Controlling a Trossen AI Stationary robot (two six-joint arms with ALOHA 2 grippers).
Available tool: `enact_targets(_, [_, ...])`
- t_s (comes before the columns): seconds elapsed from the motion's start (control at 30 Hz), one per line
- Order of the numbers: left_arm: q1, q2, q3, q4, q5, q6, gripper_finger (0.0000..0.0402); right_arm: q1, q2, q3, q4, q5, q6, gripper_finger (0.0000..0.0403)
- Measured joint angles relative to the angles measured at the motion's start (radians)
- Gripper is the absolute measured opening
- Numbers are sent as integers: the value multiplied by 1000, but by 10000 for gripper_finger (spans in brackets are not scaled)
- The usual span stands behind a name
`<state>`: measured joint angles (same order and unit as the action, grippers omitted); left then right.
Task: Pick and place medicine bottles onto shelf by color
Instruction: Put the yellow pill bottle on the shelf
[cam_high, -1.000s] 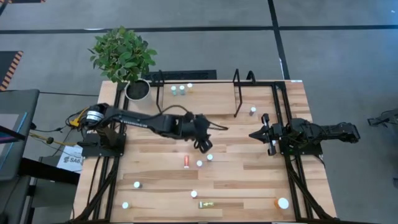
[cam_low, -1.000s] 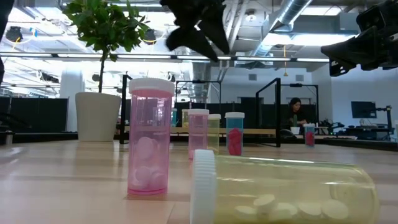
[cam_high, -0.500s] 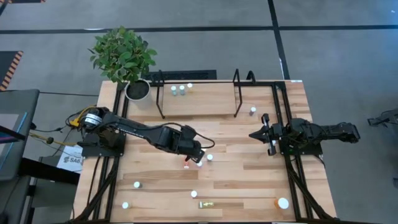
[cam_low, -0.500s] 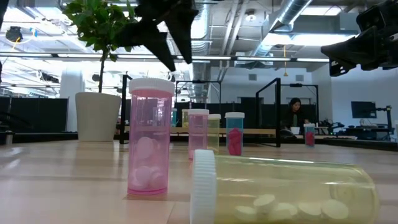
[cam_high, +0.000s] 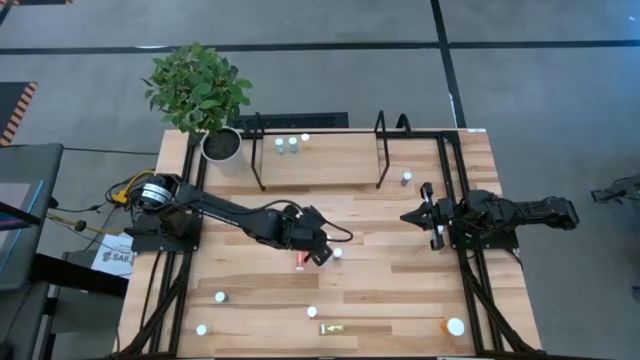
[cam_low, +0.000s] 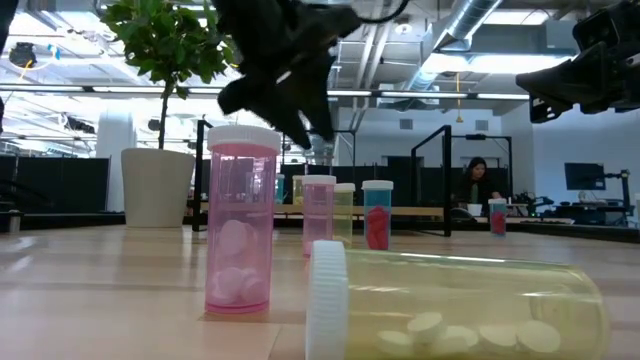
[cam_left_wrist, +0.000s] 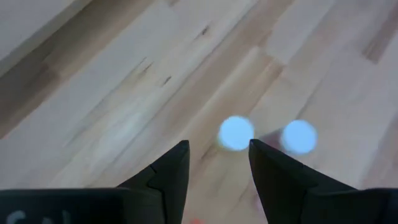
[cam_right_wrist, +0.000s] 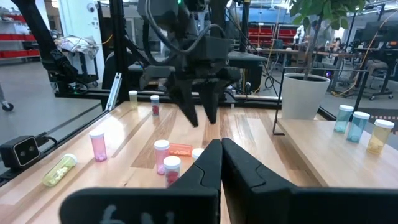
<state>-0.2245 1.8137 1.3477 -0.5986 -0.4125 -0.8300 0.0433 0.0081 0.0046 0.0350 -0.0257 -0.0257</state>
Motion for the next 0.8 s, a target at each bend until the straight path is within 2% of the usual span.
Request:
enact_targets(0.2, [0,2,-79,176,5,129,190,0,-1,0,0,0,0,26])
enact_targets(0.4, [-2,23,-91,200,-6,296,205,0,-1,0,0,0,0,26])
enact_targets(0.8, [0,92,-90,299,14,338,205,0,0,0,1,0,0,26])
